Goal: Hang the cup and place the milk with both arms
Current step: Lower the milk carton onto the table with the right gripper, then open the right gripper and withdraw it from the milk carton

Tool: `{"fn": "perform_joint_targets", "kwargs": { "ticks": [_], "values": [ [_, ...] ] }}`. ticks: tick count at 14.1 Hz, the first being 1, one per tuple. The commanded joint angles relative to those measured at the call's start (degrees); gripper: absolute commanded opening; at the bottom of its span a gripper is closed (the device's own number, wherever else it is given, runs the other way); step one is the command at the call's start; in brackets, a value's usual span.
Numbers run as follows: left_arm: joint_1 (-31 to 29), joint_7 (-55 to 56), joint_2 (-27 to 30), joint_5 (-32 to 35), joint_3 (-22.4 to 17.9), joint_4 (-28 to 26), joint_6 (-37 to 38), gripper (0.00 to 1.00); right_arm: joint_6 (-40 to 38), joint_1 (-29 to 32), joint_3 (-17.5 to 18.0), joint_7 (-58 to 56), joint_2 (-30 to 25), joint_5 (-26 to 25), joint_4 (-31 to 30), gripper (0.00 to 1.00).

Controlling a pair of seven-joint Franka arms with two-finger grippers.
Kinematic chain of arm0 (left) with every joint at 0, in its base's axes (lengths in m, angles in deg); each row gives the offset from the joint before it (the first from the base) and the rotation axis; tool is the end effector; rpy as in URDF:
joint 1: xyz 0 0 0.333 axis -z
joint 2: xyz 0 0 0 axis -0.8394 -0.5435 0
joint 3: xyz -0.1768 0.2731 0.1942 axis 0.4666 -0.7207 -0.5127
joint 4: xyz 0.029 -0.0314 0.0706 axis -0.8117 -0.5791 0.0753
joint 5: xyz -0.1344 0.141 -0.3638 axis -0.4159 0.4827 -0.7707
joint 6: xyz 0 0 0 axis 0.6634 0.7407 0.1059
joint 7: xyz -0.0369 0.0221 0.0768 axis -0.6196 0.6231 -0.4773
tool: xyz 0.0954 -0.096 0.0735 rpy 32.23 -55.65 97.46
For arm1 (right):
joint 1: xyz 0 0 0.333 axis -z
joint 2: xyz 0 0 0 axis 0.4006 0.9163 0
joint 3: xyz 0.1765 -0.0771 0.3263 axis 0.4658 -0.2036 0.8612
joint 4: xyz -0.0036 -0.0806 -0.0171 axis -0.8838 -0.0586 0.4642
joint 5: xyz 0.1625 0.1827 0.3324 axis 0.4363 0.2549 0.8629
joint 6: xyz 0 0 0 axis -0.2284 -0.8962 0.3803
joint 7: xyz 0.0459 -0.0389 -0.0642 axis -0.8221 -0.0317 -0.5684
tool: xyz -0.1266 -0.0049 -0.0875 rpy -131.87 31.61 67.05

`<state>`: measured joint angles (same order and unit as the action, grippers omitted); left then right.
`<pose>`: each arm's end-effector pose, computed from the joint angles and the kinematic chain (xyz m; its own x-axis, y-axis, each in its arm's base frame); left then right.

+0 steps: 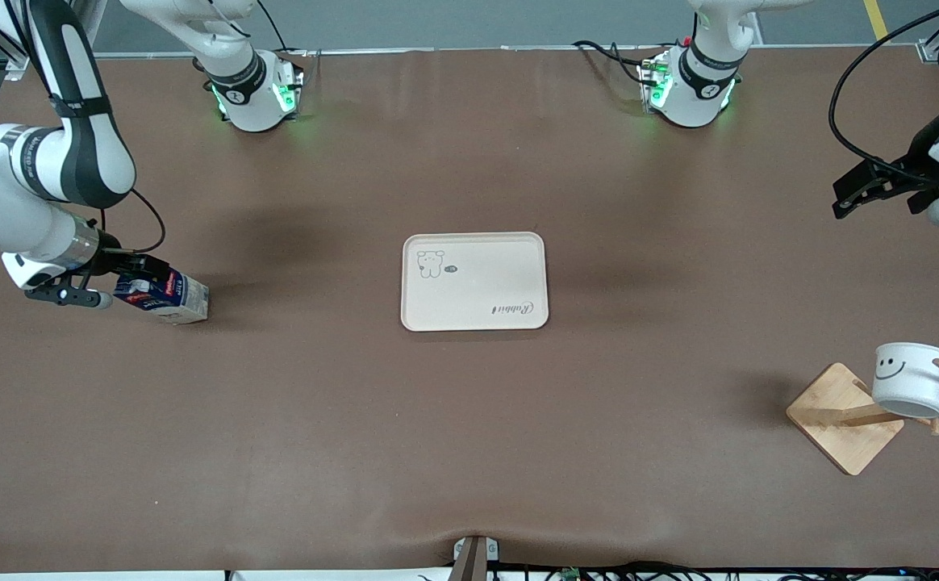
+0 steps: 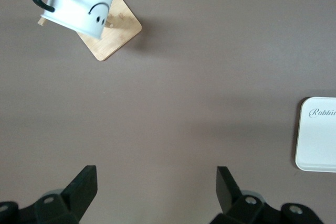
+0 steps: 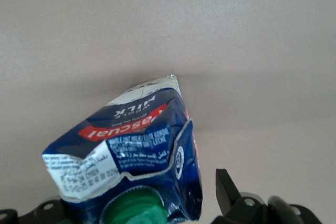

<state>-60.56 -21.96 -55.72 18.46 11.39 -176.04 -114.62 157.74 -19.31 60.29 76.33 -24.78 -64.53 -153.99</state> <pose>0.5568 -0.0244 0.6394 0.9990 0.0353 0.0285 0.0364 -0.9985 -0.0409 0.5334 -0.0934 0.3225 0.9833 -0.1436 -0.1121 -0.1437 -0.9896 0.0075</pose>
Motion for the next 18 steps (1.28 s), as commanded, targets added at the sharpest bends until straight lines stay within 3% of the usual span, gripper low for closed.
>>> {"fn": "perform_joint_targets", "kwargs": {
  "ticks": [1,9,14,18],
  "values": [
    [0.0,-0.2,1.0,0.4,-0.2,-1.0,-0.7,1.0,0.2,1.9,1.1,-0.7,-1.9,0.0,-1.1,1.0],
    [0.0,-0.2,0.6,0.4,-0.3,-0.4,-1.0,1.0,-2.7,1.4,1.4,0.0,-2.0,0.1,1.5,1.0],
    [0.0,-0.6,0.7,0.4,-0.3,-0.4,-0.9,1.0,-28.5,0.1,1.6,0.1,0.2,0.1,18.7,1.0],
    [0.0,-0.7,1.2,0.3,-0.2,-0.5,-0.8,1.0,-31.0,-0.2,1.7,0.0,1.4,0.1,30.5,1.0]
  ]
}}
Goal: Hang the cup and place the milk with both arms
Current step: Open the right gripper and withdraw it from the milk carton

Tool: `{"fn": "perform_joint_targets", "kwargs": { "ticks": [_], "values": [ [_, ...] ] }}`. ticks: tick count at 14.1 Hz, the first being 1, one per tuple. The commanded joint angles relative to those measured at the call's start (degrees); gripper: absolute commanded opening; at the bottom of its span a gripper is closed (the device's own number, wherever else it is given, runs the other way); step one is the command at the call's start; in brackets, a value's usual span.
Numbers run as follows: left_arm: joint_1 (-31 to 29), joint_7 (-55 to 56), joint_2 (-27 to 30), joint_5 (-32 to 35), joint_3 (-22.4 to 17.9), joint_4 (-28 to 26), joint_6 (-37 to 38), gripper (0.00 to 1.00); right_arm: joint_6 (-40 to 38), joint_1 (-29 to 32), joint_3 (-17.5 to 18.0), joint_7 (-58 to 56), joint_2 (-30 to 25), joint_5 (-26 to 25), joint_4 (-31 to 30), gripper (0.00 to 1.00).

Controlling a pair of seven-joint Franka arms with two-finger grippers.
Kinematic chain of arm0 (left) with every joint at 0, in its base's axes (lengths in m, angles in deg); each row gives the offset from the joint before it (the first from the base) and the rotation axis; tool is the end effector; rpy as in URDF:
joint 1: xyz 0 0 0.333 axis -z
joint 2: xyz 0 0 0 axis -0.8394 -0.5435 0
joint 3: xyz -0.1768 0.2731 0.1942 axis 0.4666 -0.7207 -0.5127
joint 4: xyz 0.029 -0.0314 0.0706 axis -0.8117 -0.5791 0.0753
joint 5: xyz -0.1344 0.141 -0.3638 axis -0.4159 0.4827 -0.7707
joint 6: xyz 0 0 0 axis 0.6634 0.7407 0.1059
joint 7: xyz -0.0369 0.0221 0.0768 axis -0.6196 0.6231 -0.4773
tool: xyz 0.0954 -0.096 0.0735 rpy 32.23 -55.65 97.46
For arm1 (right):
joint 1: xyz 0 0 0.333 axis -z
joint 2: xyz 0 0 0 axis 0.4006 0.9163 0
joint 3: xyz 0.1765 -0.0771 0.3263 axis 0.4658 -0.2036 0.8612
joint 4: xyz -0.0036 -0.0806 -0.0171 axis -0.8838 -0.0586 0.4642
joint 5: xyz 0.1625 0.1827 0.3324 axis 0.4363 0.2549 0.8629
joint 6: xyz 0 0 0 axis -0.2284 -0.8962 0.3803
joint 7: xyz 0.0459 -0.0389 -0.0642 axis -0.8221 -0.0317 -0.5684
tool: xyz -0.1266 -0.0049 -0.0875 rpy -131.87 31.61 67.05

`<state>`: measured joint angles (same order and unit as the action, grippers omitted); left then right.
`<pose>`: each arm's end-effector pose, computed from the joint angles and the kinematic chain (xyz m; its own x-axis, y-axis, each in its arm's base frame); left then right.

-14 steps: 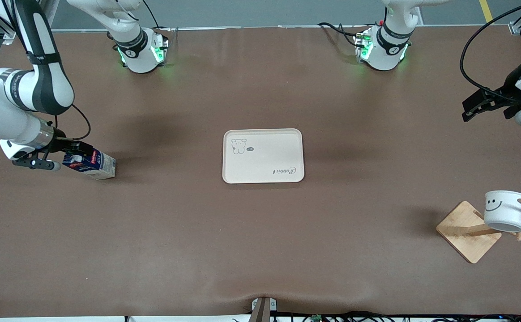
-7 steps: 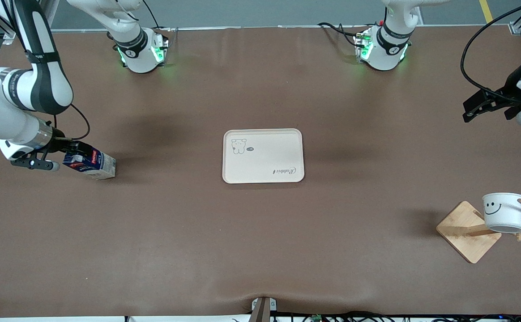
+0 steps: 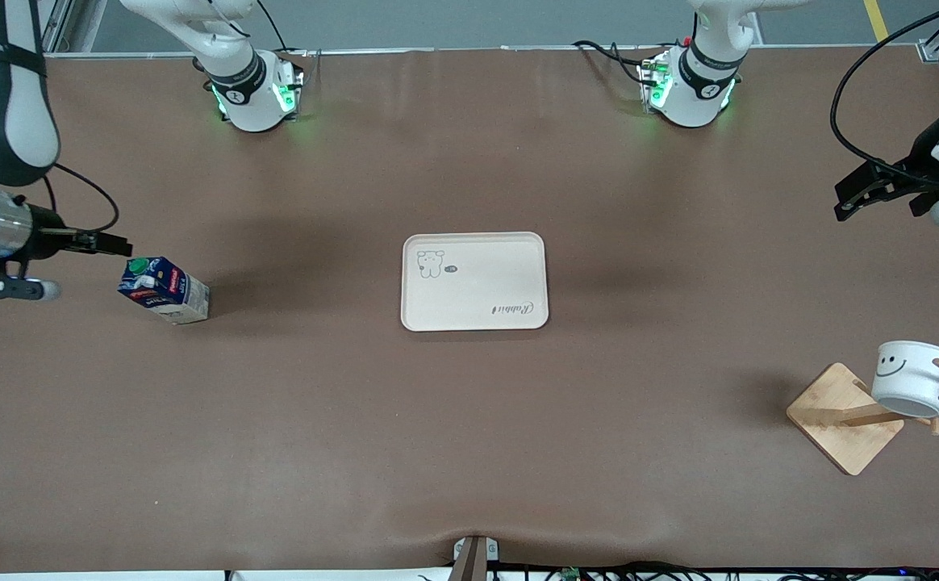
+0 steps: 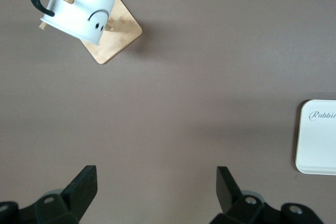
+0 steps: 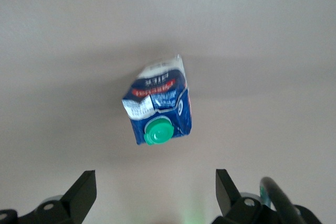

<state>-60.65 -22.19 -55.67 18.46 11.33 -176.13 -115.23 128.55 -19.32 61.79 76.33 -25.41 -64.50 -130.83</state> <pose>0.5581 -0.0230 0.6401 0.9987 0.0334 0.0382 0.0350 -0.9986 -0.0402 0.5732 -0.0839 0.4778 0.9718 -0.1164 -0.2052 -0.1187 -0.9929 0.0012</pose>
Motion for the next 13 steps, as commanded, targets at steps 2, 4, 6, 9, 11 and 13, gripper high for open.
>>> {"fn": "perform_joint_targets", "kwargs": {
  "ticks": [2,4,6,9,11,13],
  "values": [
    [0.1,-0.5,1.3,0.3,-0.1,-0.4,-0.2,1.0,-1.7,-2.1,0.1,0.0,3.0,0.2,14.6,1.0],
    [0.1,-0.6,1.4,0.3,-0.1,-0.4,-0.1,1.0,-1.8,-2.5,0.1,-0.2,5.2,0.3,21.1,1.0],
    [0.1,-0.7,1.4,0.3,-0.1,-0.4,0.0,1.0,-2.4,-3.0,0.1,-0.2,5.0,-0.4,25.1,1.0],
    [0.1,-0.8,1.3,0.3,-0.1,-0.6,0.0,1.0,-3.5,-2.9,0.3,-0.3,4.5,-0.1,31.7,1.0],
    [0.0,-0.8,1.1,-1.1,-0.3,-0.6,0.0,1.0,-10.6,-4.1,0.2,0.0,1.9,-0.5,30.6,1.0],
    [-0.1,-0.8,0.7,-1.4,-0.5,-0.4,-0.3,1.0,-15.4,-4.4,0.2,-0.5,-2.0,-0.4,27.0,1.0]
  ]
}}
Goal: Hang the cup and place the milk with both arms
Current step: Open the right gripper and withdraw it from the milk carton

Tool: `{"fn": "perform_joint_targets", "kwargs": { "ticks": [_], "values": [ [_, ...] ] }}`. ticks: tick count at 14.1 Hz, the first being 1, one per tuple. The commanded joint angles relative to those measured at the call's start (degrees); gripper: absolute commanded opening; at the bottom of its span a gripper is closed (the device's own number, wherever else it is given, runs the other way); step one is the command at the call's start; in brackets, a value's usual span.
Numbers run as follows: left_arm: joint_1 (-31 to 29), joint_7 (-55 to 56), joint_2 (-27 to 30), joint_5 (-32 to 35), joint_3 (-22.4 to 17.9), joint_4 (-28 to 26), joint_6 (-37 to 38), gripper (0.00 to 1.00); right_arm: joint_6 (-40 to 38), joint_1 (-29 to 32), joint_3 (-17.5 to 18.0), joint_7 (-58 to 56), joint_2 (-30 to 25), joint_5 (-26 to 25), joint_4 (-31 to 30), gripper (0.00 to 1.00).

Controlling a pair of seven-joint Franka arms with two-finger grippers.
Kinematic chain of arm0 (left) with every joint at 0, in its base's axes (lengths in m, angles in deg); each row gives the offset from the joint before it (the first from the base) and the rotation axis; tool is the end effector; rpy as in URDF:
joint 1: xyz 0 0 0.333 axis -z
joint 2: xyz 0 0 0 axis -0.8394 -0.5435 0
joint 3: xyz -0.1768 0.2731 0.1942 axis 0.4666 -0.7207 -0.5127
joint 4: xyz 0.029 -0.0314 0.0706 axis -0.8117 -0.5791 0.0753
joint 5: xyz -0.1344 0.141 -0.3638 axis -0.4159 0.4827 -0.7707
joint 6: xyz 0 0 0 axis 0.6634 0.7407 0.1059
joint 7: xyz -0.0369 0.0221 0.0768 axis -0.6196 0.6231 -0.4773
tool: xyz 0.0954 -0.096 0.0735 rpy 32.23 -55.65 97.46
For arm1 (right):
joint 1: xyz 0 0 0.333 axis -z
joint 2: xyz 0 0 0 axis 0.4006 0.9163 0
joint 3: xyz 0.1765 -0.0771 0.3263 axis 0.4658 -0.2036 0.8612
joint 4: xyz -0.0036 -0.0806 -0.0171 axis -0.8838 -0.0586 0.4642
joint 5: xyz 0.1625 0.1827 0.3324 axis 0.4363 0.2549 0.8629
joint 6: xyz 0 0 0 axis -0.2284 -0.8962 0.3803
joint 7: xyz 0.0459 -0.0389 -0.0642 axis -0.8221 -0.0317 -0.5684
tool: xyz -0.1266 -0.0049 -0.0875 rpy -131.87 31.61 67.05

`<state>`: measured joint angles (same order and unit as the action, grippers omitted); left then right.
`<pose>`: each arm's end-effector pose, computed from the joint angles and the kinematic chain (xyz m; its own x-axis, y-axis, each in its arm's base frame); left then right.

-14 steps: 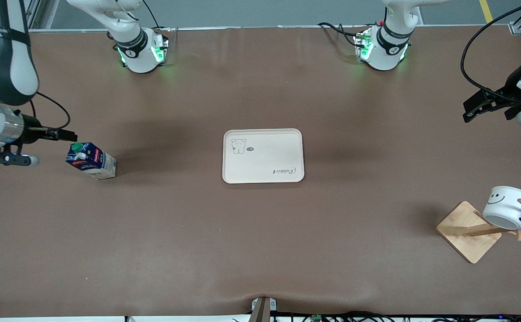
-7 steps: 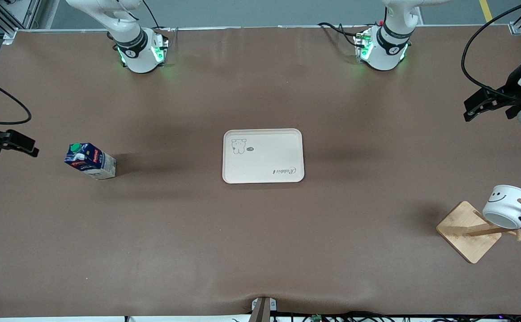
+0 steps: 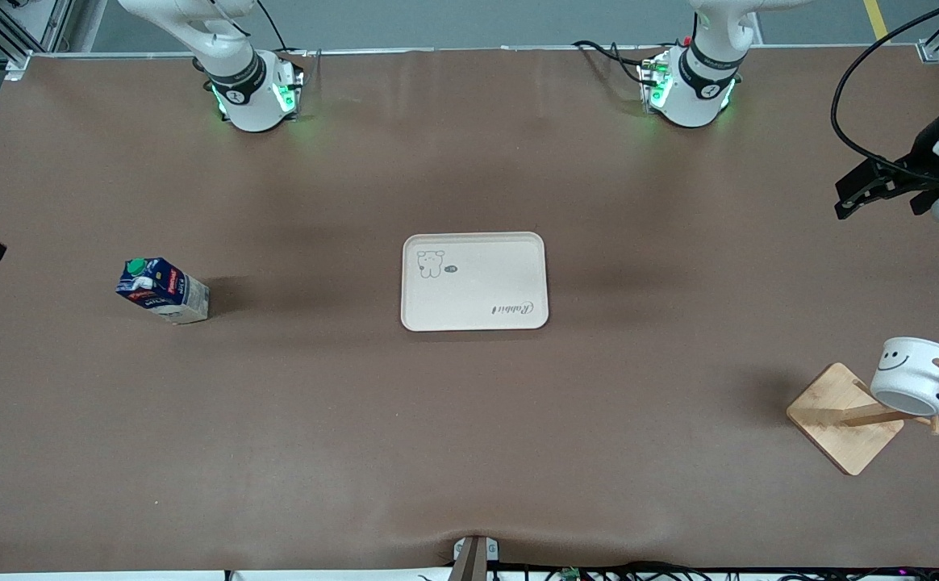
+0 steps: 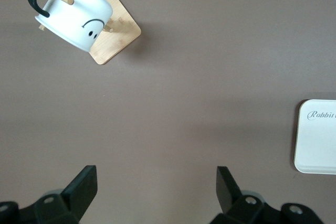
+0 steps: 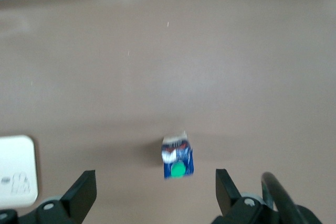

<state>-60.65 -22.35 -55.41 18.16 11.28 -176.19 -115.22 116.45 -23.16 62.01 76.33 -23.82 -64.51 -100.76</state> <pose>0.5566 -0.0234 0.6420 0.9987 0.0318 0.0410 0.0333 -0.9988 -0.0353 0.6108 -0.0435 0.6985 0.9958 -0.0466 0.0790 -0.0476 -0.9988 0.0110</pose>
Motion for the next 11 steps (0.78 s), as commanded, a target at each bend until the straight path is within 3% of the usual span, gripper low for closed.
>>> {"fn": "perform_joint_targets", "kwargs": {
  "ticks": [1,4,5,11],
  "values": [
    [0.0,-0.6,0.5,-1.1,-0.4,-0.5,-0.3,1.0,-4.5,-0.7,0.0,-0.3,-5.9,-0.4,-5.8,1.0],
    [0.0,-0.6,0.5,-1.1,-0.4,-0.5,-0.3,1.0,-1.5,-0.2,-0.4,0.1,-13.6,-0.1,-18.0,1.0],
    [0.0,-0.6,0.4,-1.1,-0.4,-0.5,-0.4,1.0,-0.5,-0.2,-0.4,0.0,-14.4,-0.1,-19.0,1.0],
    [0.0,-0.6,0.3,-1.1,-0.4,-0.1,-0.2,1.0,-2.3,0.9,-1.0,0.0,-12.3,-0.6,-13.0,1.0]
  ]
}}
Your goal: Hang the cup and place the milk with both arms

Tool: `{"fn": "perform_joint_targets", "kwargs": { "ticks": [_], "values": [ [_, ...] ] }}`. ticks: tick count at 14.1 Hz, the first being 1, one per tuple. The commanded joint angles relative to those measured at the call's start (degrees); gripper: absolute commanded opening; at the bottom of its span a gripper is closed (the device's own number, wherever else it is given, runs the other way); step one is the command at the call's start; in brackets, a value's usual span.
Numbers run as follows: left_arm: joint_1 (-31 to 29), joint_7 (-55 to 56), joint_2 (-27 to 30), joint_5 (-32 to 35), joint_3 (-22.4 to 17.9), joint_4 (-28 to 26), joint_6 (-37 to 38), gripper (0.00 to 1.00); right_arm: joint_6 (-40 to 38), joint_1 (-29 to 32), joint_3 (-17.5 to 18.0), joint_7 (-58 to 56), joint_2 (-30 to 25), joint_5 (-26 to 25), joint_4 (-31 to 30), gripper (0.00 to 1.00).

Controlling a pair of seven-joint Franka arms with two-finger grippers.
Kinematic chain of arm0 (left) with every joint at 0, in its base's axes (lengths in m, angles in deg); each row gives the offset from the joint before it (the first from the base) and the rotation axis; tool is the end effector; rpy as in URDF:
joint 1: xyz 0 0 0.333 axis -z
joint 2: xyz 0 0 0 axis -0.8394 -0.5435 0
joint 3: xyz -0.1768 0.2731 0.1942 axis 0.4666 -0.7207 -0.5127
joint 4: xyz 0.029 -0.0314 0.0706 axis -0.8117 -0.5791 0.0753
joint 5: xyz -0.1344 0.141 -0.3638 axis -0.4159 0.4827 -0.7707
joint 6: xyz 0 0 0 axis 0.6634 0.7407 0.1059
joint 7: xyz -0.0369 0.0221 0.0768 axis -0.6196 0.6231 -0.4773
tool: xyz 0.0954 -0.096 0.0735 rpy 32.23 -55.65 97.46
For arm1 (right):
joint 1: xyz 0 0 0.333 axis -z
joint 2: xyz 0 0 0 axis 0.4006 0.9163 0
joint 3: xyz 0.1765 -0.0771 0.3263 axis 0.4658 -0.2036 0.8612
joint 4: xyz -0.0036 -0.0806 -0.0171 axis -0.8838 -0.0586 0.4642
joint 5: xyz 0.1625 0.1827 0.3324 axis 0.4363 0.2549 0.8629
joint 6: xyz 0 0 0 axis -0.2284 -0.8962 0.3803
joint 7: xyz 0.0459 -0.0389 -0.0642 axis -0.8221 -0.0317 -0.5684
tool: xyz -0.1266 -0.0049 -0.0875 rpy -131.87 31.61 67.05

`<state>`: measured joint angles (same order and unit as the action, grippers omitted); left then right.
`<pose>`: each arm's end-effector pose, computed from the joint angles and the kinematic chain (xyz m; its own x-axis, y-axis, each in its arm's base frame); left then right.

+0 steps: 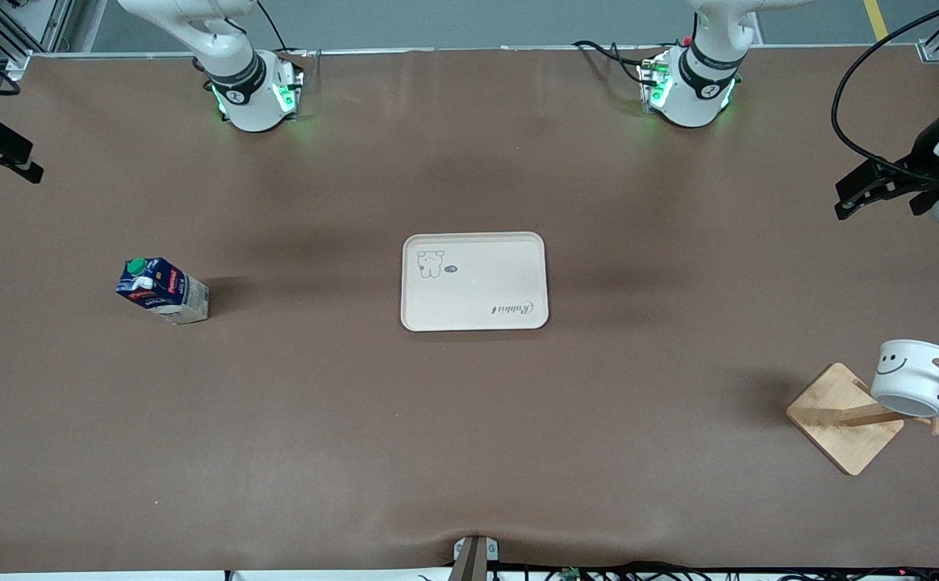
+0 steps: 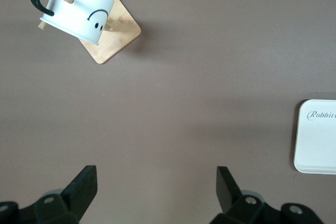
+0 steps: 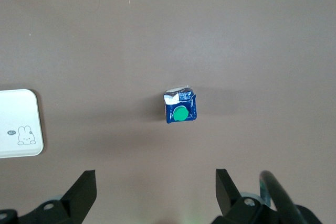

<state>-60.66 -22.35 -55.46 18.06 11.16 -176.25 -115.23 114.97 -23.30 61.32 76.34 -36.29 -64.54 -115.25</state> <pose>0.5569 -0.0223 0.6410 0.9986 0.0342 0.0391 0.0355 -0.9988 -0.0334 0.5240 -0.0480 0.6972 0.9982 -0.0575 0.0178 -0.0574 -0.9983 -0.0063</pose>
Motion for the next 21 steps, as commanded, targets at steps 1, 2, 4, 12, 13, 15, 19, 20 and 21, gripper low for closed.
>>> {"fn": "perform_joint_targets", "kwargs": {
  "ticks": [1,2,4,12,13,15,19,20,21],
  "values": [
    [0.0,-0.6,0.3,-1.0,-0.3,-0.1,-0.2,1.0,-0.9,1.3,-0.3,0.0,0.2,-0.6,1.5,1.0],
    [0.1,-0.6,0.1,-0.9,-0.3,-0.1,-0.2,1.0,-1.0,1.1,-0.3,0.0,0.0,-0.6,1.5,1.0],
    [0.1,-0.7,-0.4,-0.9,-0.3,0.6,-0.1,1.0,-1.0,1.1,-0.1,0.0,-0.1,-0.7,1.5,1.0],
    [0.2,-0.7,-2.0,-0.4,-0.2,2.3,0.0,1.0,-2.0,1.4,-0.4,0.0,-0.1,-0.7,1.5,1.0],
    [0.2,-0.6,-2.0,-0.4,-0.2,2.7,0.0,1.0,-2.0,1.4,-0.4,0.0,0.0,-0.7,1.5,1.0],
    [0.4,-0.3,-2.0,-0.4,-0.2,2.7,0.0,1.0,-2.0,1.4,-0.4,0.0,-0.1,-0.7,1.5,1.0],
    [0.2,-0.4,-2.1,-0.5,-0.2,2.7,0.0,1.0,-1.6,1.3,-0.3,0.0,0.1,-0.7,1.6,1.0],
    [0.1,-0.5,-2.1,-0.5,-0.2,2.7,0.0,1.0,-1.5,1.1,-0.3,0.0,0.1,-0.8,1.6,1.0],
    [0.1,-0.4,-2.1,-0.5,-0.2,2.7,0.0,1.0,-1.5,0.9,-0.2,0.0,0.1,-0.8,1.8,1.0]
  ]
}}
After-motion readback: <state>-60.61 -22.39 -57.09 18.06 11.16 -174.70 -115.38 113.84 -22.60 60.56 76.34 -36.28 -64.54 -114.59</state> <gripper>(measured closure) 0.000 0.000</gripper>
